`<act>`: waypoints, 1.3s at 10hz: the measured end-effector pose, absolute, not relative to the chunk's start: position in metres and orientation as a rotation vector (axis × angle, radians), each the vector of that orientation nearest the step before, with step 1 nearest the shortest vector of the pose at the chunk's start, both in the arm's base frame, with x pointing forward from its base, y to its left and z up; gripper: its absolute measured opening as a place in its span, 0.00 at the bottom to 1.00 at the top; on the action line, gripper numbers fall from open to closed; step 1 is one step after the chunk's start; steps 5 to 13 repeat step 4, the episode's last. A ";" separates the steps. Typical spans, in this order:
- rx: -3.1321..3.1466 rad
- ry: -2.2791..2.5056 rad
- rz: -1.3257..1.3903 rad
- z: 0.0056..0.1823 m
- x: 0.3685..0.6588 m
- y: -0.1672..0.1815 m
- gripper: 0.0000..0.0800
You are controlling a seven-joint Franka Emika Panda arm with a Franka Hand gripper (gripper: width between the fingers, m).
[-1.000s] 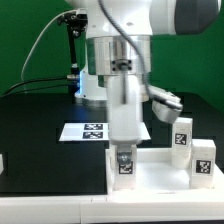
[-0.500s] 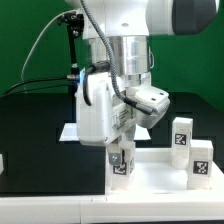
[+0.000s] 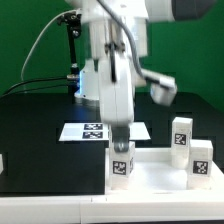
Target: Assemble square table
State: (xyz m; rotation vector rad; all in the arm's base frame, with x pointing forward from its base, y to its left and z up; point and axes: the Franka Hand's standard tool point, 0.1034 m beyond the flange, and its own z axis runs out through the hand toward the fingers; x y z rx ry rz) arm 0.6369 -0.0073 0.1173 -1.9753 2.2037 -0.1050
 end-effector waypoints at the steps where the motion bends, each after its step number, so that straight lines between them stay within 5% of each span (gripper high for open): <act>1: -1.949 2.196 -0.114 0.134 0.637 -0.011 0.81; 13: -1.939 2.198 -0.128 0.137 0.639 -0.017 0.81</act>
Offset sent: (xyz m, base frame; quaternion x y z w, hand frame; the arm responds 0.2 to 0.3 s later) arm 0.0000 0.0000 0.0000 0.0000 0.0000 0.0000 1.0000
